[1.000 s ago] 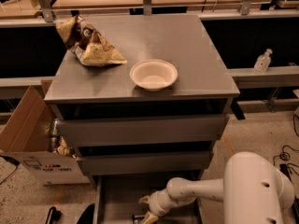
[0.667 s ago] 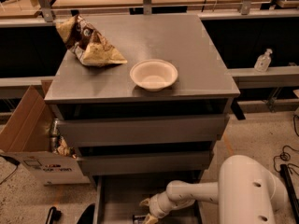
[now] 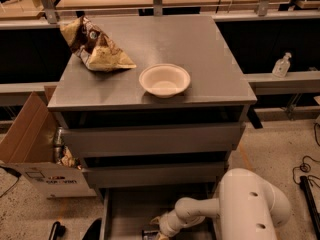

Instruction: Pick rxbar blueberry from bottom drawer and place on counter

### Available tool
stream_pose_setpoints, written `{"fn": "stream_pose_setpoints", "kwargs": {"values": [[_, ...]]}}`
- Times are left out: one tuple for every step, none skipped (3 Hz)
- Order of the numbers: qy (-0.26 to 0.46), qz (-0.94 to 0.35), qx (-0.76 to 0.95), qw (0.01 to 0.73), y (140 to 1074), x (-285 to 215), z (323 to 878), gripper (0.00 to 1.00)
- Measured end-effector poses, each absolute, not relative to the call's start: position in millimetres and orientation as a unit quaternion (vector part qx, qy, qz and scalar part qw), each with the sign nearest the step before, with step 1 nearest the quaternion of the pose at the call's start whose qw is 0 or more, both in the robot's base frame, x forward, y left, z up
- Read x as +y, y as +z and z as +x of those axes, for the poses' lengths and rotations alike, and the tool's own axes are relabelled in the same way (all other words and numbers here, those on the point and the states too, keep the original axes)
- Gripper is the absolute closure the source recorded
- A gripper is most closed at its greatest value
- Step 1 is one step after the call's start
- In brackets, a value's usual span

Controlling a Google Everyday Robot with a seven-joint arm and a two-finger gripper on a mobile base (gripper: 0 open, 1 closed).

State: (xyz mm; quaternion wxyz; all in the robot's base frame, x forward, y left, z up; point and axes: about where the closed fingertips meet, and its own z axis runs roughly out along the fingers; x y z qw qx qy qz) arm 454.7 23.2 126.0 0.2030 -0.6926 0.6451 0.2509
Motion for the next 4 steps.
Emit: {"fn": "stream_pose_setpoints", "kwargs": {"values": [[0.242, -0.7, 0.643, 0.195, 105.1, 22.3, 454.1, 0.49], [0.239, -0.701, 0.643, 0.194, 101.4, 20.6, 452.4, 0.78], [0.239, -0.701, 0.643, 0.194, 102.3, 20.6, 452.4, 0.99], [0.24, -0.701, 0.643, 0.195, 103.1, 20.5, 452.5, 1.0]]}}
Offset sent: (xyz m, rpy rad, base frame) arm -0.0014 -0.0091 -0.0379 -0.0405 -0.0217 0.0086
